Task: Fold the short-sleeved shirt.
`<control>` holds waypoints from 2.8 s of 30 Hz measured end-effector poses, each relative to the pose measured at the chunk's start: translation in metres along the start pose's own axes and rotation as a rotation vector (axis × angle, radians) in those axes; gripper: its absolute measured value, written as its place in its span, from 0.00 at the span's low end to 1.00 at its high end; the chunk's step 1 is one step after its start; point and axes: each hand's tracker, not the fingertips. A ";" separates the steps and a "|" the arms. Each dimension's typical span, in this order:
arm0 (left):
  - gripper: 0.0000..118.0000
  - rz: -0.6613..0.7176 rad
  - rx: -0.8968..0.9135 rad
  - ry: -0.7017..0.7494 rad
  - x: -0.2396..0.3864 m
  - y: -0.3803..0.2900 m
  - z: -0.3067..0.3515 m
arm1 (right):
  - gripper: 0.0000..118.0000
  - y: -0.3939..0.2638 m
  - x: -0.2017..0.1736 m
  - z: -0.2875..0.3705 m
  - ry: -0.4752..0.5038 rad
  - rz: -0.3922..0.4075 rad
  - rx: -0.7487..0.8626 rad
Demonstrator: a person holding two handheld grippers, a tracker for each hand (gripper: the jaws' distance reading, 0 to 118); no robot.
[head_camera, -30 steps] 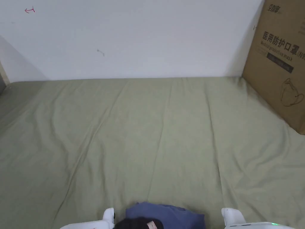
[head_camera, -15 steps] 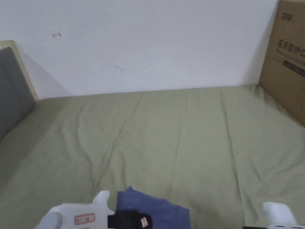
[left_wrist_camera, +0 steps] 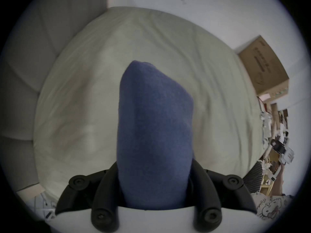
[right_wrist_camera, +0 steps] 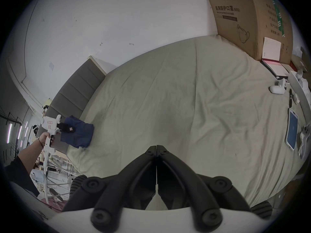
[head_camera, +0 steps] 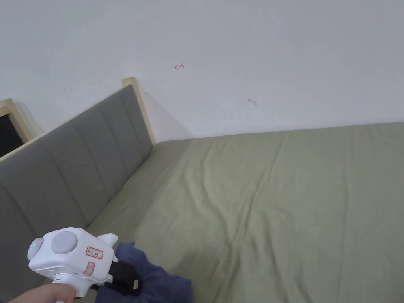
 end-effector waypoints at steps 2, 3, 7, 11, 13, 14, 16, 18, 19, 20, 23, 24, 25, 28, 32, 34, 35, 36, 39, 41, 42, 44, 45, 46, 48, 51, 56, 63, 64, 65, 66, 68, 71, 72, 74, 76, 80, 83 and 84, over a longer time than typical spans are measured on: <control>0.46 0.057 -0.010 0.015 -0.023 -0.002 0.000 | 0.00 0.001 -0.002 -0.002 0.005 -0.016 -0.009; 0.67 0.071 0.000 0.041 -0.032 -0.002 0.003 | 0.00 0.002 -0.003 -0.003 0.005 -0.021 -0.013; 0.95 0.024 0.099 0.162 -0.055 -0.004 0.017 | 0.00 0.005 -0.007 -0.011 0.000 -0.018 -0.028; 0.95 0.047 0.143 0.241 -0.056 -0.015 0.030 | 0.00 0.008 -0.011 -0.017 0.007 -0.010 -0.034; 0.95 0.047 0.162 0.247 -0.054 -0.021 0.033 | 0.00 0.009 -0.012 -0.019 0.013 -0.006 -0.036; 0.95 0.047 0.173 0.256 -0.056 -0.018 0.033 | 0.00 0.010 -0.013 -0.019 0.015 -0.002 -0.037; 0.95 0.051 0.184 0.297 -0.049 -0.023 0.028 | 0.00 0.011 -0.014 -0.018 0.007 0.007 -0.038; 0.95 0.078 0.160 0.317 -0.020 -0.035 0.025 | 0.00 0.012 -0.014 -0.017 -0.004 0.024 -0.035; 0.88 0.082 0.144 0.288 -0.007 -0.041 0.022 | 0.00 0.012 -0.012 -0.016 -0.007 0.031 -0.029; 0.74 0.090 0.130 0.230 0.009 -0.049 0.017 | 0.00 0.012 -0.011 -0.015 -0.009 0.035 -0.025; 0.01 0.070 0.159 0.149 0.067 -0.071 0.007 | 0.00 0.015 -0.008 -0.012 -0.003 0.026 -0.020; 0.01 0.044 0.186 0.112 0.092 -0.079 0.003 | 0.00 0.015 -0.007 -0.012 0.001 0.019 -0.023; 0.01 0.020 0.208 0.079 0.113 -0.085 -0.001 | 0.00 0.015 -0.006 -0.013 0.002 0.015 -0.025; 0.01 -0.019 0.373 0.019 0.190 -0.101 0.006 | 0.00 0.015 -0.006 -0.014 -0.121 0.034 -0.046; 0.01 -0.061 0.617 -0.094 0.275 -0.112 0.030 | 0.00 0.019 -0.007 -0.005 -0.125 0.054 0.029; 0.01 -0.149 0.713 -0.096 0.310 -0.115 0.044 | 0.00 0.024 -0.010 0.007 -0.127 0.064 0.136; 0.01 -0.188 0.787 -0.077 0.328 -0.120 0.051 | 0.00 0.027 -0.011 0.014 -0.123 0.075 0.208; 0.01 -0.198 0.868 -0.054 0.342 -0.125 0.058 | 0.00 0.029 -0.013 0.021 -0.129 0.088 0.288; 0.01 -0.230 1.052 -0.044 0.372 -0.140 0.072 | 0.00 0.028 -0.025 0.043 -0.237 0.125 0.518; 0.01 -0.257 1.110 -0.033 0.390 -0.147 0.078 | 0.00 0.026 -0.029 0.058 -0.230 0.135 0.650; 0.01 -0.258 1.134 -0.004 0.397 -0.150 0.080 | 0.00 0.024 -0.030 0.064 -0.231 0.150 0.709; 0.01 -0.254 1.189 0.003 0.407 -0.156 0.084 | 0.00 0.021 -0.033 0.074 -0.256 0.182 0.812; 0.01 -0.248 1.213 0.007 0.411 -0.159 0.085 | 0.00 0.020 -0.035 0.078 -0.268 0.195 0.852; 0.01 -0.245 1.218 0.001 0.415 -0.159 0.084 | 0.00 0.018 -0.036 0.082 -0.279 0.204 0.891; 0.01 -0.238 1.223 -0.013 0.421 -0.158 0.086 | 0.00 0.016 -0.039 0.087 -0.279 0.206 0.945; 0.01 -0.221 1.240 -0.016 0.427 -0.158 0.088 | 0.00 0.020 -0.044 0.087 -0.302 0.239 0.933; 0.34 -0.233 1.296 -0.015 0.434 -0.160 0.099 | 0.68 0.017 -0.048 0.089 -0.333 0.273 0.956; 1.00 -0.304 1.313 0.010 0.449 -0.165 0.108 | 0.99 0.017 -0.050 0.093 -0.352 0.297 0.973; 1.00 -0.311 1.317 0.009 0.451 -0.165 0.109 | 0.99 0.017 -0.051 0.094 -0.354 0.304 0.976; 1.00 -0.323 1.319 0.007 0.452 -0.164 0.110 | 1.00 0.017 -0.052 0.095 -0.353 0.312 0.984; 1.00 -0.330 1.321 0.011 0.454 -0.163 0.107 | 1.00 0.017 -0.053 0.096 -0.349 0.319 0.990; 1.00 -0.333 1.317 0.032 0.458 -0.162 0.109 | 1.00 0.017 -0.055 0.098 -0.344 0.329 0.998; 1.00 -0.337 1.313 0.043 0.460 -0.161 0.109 | 1.00 0.018 -0.058 0.097 -0.339 0.350 0.994; 1.00 -0.338 1.313 0.043 0.460 -0.161 0.109 | 1.00 0.018 -0.058 0.095 -0.335 0.353 0.987; 1.00 -0.342 1.310 0.036 0.460 -0.161 0.109 | 1.00 0.019 -0.059 0.091 -0.341 0.352 0.971; 1.00 -0.344 1.299 0.032 0.461 -0.158 0.109 | 1.00 0.020 -0.058 0.089 -0.336 0.338 0.952; 1.00 -0.309 1.261 0.002 0.457 -0.154 0.108 | 1.00 0.021 -0.057 0.087 -0.330 0.320 0.932; 1.00 -0.277 1.249 -0.019 0.454 -0.152 0.105 | 1.00 0.022 -0.057 0.085 -0.337 0.333 0.921; 1.00 -0.249 1.239 0.019 0.456 -0.151 0.103 | 1.00 0.022 -0.057 0.085 -0.340 0.338 0.918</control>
